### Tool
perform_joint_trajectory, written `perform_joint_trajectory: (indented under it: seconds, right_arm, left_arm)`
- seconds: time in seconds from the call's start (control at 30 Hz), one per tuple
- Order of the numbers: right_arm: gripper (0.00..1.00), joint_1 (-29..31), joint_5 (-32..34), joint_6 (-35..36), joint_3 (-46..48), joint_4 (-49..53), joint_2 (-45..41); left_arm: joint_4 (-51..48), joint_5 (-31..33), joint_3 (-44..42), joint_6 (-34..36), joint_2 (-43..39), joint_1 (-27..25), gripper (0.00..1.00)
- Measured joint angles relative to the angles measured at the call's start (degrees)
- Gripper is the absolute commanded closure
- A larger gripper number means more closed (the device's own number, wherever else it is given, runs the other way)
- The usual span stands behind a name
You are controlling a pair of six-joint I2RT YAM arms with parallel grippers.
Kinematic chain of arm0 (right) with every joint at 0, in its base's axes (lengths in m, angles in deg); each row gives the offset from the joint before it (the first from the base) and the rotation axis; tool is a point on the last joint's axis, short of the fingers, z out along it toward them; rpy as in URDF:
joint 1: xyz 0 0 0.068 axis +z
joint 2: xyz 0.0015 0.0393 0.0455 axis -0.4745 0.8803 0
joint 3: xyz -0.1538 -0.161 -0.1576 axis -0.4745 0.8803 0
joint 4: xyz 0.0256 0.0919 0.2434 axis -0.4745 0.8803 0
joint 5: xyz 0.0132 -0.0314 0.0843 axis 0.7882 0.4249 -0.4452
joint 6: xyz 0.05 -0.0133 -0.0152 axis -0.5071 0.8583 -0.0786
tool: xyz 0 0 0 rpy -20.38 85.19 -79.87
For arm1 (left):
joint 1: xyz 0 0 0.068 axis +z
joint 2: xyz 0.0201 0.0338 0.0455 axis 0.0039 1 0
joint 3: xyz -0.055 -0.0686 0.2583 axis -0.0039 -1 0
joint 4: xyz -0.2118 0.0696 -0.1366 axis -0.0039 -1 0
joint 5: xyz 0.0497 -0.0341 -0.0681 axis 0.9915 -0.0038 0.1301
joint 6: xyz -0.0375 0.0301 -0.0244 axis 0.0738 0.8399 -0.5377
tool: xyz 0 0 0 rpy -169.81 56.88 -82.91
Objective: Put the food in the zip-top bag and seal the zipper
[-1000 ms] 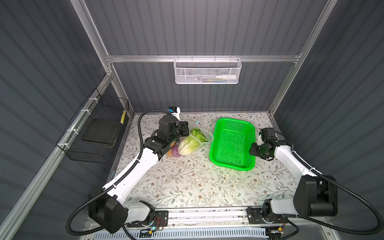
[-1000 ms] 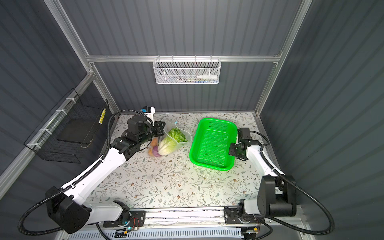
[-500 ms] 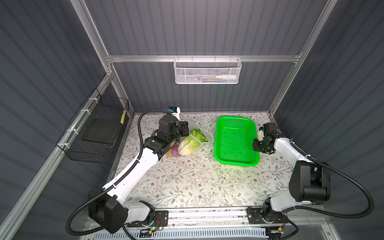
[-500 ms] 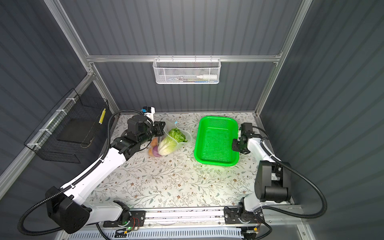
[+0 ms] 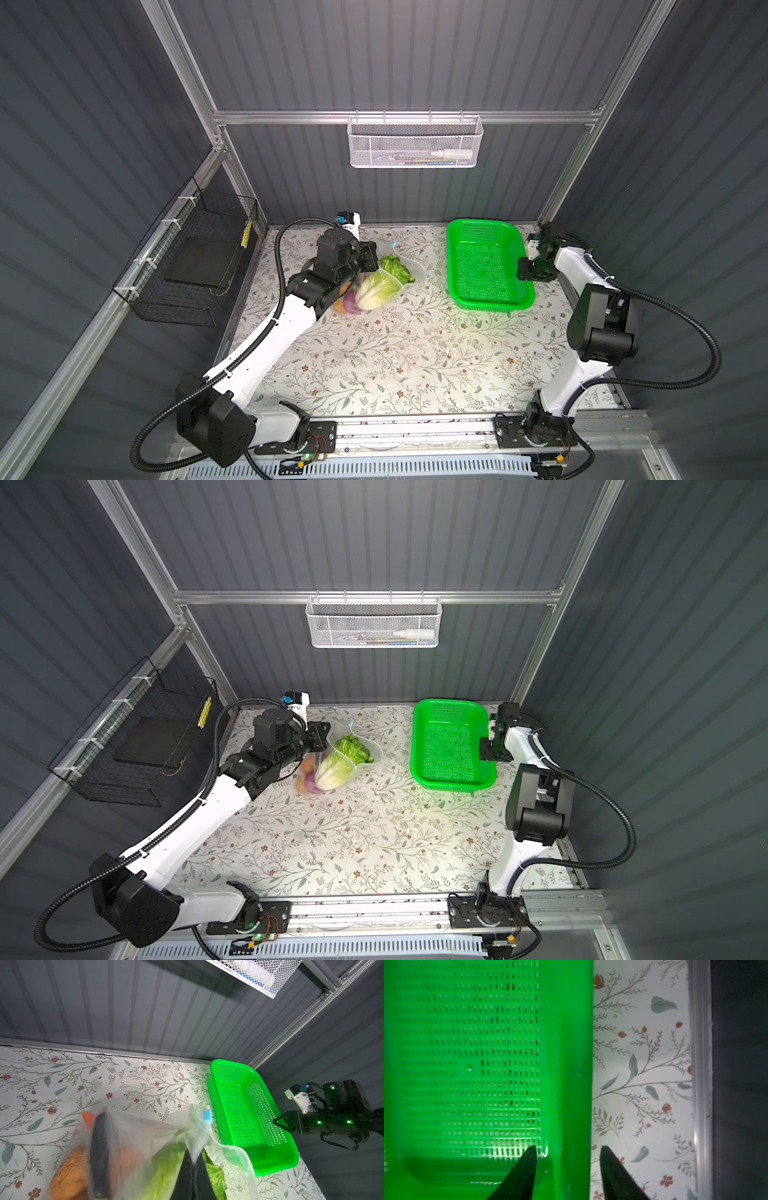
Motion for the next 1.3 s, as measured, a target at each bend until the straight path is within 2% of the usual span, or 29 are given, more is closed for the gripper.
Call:
perform_joint_trajectory:
  seconds: [0.2, 0.33, 0.43, 0.6, 0.77, 0.93, 1.1, 1.2, 1.3]
  right_arm:
    - [0.30, 2.9, -6.6, -8.0, 1.9, -5.0, -14.5]
    - [0.33, 12.9, -11.1, -12.7, 4.7, -12.0, -23.1]
    - [0.35, 20.3, -16.2, -14.5, 5.9, -16.9, -24.9]
    - [0.35, 29.1, -22.0, -13.4, 6.1, -20.3, -23.5]
    - [0.35, 36.6, -24.5, -8.1, 5.8, -21.5, -20.3]
    - [0.34, 40.0, -24.7, -3.5, 3.9, -21.2, -15.4]
    - [0.35, 42.3, -21.4, 0.5, 0.2, -20.6, -10.4]
    - [0.44, 43.3, -18.9, 2.2, -1.8, -20.5, -8.0]
    - [0.67, 43.5, -17.5, 3.5, -3.2, -20.6, -6.3]
  left_arm:
    - [0.3, -3.2, 0.0, 0.3, 0.0, 0.0, 1.00]
    - [0.4, -4.8, 0.0, 0.3, 0.0, 0.0, 1.00]
    - [0.5, -5.3, 0.0, 0.3, 0.0, 0.0, 1.00]
    - [0.5, -6.4, 0.0, 0.2, 0.0, 0.0, 1.00]
    - [0.4, -6.8, 0.0, 0.2, 0.0, 0.0, 1.00]
    - [0.4, -6.8, 0.0, 0.2, 0.0, 0.0, 1.00]
    - [0.4, -7.2, 0.0, 0.2, 0.0, 0.0, 1.00]
    - [0.4, -7.2, 0.0, 0.2, 0.0, 0.0, 1.00]
    - [0.2, -7.2, 0.0, 0.1, 0.0, 0.0, 1.00]
